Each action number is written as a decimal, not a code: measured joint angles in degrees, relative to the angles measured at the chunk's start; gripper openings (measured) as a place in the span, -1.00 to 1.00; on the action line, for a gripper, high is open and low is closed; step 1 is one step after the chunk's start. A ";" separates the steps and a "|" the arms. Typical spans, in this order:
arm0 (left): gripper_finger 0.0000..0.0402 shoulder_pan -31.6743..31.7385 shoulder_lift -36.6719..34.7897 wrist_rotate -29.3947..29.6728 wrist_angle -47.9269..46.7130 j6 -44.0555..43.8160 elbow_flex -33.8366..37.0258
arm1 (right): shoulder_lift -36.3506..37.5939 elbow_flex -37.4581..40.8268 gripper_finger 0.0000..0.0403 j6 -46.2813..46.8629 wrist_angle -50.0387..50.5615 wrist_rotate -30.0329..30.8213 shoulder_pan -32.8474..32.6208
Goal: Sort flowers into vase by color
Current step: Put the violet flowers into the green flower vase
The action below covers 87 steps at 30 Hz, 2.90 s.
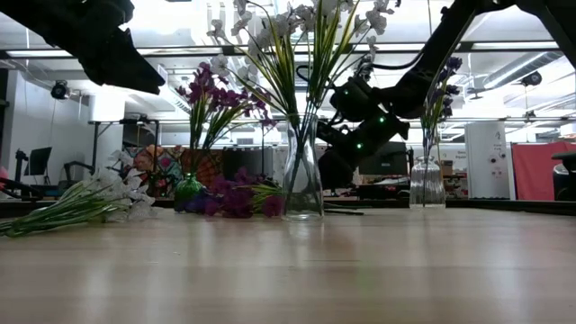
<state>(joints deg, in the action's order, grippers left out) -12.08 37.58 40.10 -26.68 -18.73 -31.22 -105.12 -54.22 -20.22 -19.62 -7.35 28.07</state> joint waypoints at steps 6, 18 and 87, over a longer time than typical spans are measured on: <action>0.18 0.00 -0.02 0.00 0.02 0.01 0.00 | 0.00 -1.02 0.18 -0.87 -0.28 -0.05 1.27; 0.18 0.00 0.04 0.00 -0.08 0.21 0.00 | -1.63 -1.32 0.33 -3.75 2.67 -2.02 1.50; 0.18 0.02 0.26 0.00 0.07 1.23 0.00 | 16.64 -10.11 -0.94 0.08 23.99 3.62 1.95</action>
<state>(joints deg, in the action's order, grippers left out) -12.05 37.85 40.10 -26.61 -17.50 -31.22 -88.48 -64.34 -20.13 4.37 -3.73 30.02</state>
